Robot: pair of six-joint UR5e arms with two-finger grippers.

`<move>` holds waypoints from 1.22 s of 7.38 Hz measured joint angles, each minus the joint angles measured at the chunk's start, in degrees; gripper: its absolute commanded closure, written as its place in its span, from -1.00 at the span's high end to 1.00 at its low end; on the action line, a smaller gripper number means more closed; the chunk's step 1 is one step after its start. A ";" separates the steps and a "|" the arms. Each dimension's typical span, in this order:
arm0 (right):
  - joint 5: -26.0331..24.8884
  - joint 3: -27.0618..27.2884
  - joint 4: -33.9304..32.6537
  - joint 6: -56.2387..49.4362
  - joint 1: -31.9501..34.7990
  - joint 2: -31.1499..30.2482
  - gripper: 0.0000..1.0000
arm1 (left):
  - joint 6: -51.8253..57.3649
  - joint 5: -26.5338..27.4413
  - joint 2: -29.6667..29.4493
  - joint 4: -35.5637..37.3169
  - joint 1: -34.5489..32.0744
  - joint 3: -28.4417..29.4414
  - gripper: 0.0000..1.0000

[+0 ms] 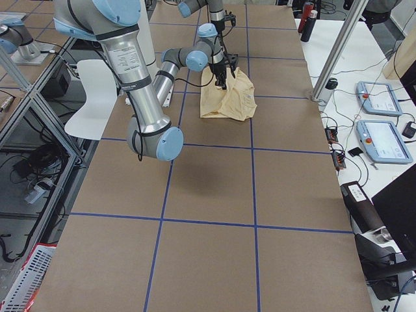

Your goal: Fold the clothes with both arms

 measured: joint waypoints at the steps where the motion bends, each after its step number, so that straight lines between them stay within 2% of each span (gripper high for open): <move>1: -0.01 -2.70 2.51 -0.17 0.70 0.52 -1.00 | 0.05 0.80 -1.06 -1.32 -0.61 2.56 -1.00; 5: -0.10 -18.93 13.43 -1.24 3.17 4.55 -1.00 | 1.45 2.68 -4.18 -10.62 -2.50 16.68 -1.00; 8: -0.11 -25.57 17.35 -1.56 4.24 5.64 -1.00 | 4.69 3.82 -4.67 -13.89 -3.17 22.89 -1.00; 9: -0.09 -26.33 17.63 -1.88 4.63 5.67 -0.66 | 4.87 3.84 -4.70 -15.65 -3.45 24.28 -0.63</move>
